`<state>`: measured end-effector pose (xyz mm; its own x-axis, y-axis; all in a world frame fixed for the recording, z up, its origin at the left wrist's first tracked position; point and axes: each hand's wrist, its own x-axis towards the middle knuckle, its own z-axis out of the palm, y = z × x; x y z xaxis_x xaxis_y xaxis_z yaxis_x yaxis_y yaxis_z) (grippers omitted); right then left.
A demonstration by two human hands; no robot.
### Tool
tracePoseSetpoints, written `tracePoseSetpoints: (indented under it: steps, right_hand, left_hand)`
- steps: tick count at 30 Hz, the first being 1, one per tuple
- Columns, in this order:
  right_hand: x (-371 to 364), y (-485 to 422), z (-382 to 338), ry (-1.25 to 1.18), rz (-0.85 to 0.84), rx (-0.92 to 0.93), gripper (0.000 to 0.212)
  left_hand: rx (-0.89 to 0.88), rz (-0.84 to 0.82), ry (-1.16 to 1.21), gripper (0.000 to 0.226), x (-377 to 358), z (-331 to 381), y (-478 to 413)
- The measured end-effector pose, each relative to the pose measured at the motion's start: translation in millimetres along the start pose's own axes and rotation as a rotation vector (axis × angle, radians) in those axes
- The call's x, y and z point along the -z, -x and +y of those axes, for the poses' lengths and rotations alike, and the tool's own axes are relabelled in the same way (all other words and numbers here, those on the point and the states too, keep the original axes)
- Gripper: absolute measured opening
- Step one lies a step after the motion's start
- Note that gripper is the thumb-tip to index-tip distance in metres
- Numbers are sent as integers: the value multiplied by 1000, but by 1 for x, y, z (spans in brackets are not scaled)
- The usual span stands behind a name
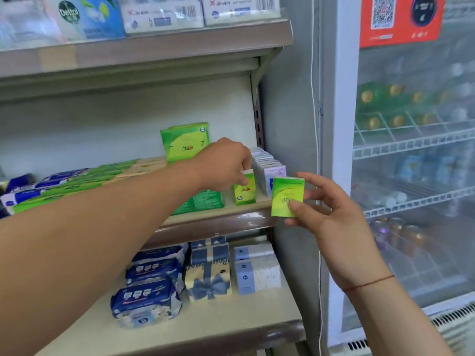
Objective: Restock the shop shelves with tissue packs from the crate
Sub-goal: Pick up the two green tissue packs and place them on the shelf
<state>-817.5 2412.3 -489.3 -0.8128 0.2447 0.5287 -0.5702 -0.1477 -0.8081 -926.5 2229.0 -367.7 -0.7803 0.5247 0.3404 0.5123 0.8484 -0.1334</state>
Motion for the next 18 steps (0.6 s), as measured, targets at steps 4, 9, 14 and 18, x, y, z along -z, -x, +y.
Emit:
tracePoseSetpoints:
  steps: [4,9,14,18]
  right_hand:
    - [3,-4,11,1,-14,-29,43]
    - [3,-2,19,3,-10,-71,42]
    - [1,-1,23,-2,-5,-102,43]
    - [-1,-1,25,-6,-4,-112,43]
  left_hand:
    - [-3,0,-28,32,-12,1,-4]
    - [-26,-12,-50,31,-24,2,-7]
    - [-26,-16,-124,42,-32,1,-6]
    - [-57,-13,-244,48,-36,1,-5]
